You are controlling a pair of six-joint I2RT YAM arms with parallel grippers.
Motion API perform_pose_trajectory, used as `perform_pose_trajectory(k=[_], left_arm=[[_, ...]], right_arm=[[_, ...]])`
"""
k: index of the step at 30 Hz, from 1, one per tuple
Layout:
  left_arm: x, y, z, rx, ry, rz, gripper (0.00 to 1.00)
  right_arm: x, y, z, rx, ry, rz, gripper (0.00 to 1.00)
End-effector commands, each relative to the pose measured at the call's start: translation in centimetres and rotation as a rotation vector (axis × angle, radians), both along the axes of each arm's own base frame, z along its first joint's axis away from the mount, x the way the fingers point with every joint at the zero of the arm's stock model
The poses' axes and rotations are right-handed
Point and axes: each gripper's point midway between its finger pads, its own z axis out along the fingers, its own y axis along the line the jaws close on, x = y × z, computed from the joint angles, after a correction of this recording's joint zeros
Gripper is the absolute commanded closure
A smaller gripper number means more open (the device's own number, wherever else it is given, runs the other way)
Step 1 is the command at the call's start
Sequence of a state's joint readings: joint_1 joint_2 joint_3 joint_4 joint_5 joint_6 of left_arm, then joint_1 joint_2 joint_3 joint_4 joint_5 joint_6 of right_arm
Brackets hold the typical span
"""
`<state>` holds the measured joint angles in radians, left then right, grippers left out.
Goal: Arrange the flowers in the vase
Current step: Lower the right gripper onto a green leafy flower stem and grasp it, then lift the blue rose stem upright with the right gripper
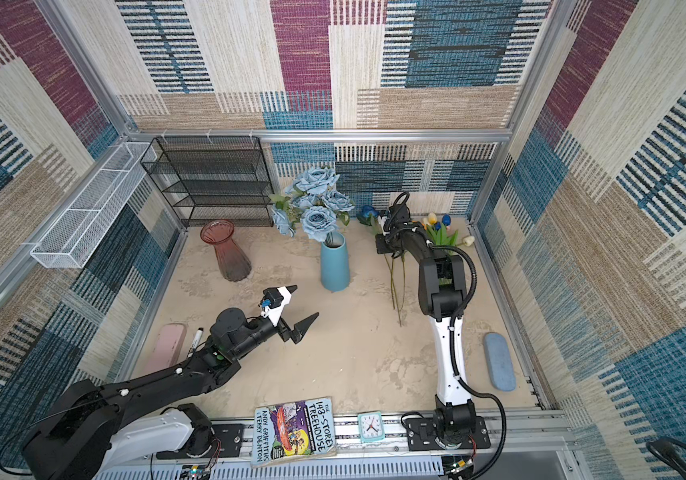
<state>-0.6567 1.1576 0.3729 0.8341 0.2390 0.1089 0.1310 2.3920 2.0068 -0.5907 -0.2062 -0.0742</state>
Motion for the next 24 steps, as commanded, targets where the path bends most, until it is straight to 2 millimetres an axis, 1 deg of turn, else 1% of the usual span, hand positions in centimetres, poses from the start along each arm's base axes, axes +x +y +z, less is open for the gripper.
perform_pose_trajectory(k=[1, 8, 13, 15, 18, 20, 24], left_arm=[[0.2, 0.5, 1.1, -0.005, -0.065, 0.028, 0.01], [-0.1, 0.7, 1.6, -0.002, -0.079, 0.03, 0.01], [-0.4, 0.8, 2.2, -0.007, -0.09, 0.026, 0.01], [-0.4, 0.8, 2.2, -0.005, -0.092, 0.025, 0.01], [-0.6, 0.8, 2.8, -0.016, -0.097, 0.017, 0.01], [-0.8, 0.8, 3.2, -0.026, -0.109, 0.009, 0.01], [-1.0, 0.8, 4.5, -0.044, -0.138, 0.002, 0.01]], right_arm=[[0.4, 0.9, 3.2, 0.047, -0.085, 0.013, 1.0], [-1.0, 1.6, 8.3, 0.109, -0.188, 0.033, 1.0], [-2.4, 1.8, 11.2, 0.15, -0.256, 0.034, 1.0], [-2.9, 1.8, 12.4, 0.161, -0.288, 0.035, 1.0], [-4.3, 2.0, 15.9, 0.208, -0.369, 0.041, 1.0], [-5.6, 2.4, 19.1, 0.258, -0.449, 0.054, 1.0], [-9.5, 3.5, 27.0, 0.424, -0.66, 0.119, 1.0]])
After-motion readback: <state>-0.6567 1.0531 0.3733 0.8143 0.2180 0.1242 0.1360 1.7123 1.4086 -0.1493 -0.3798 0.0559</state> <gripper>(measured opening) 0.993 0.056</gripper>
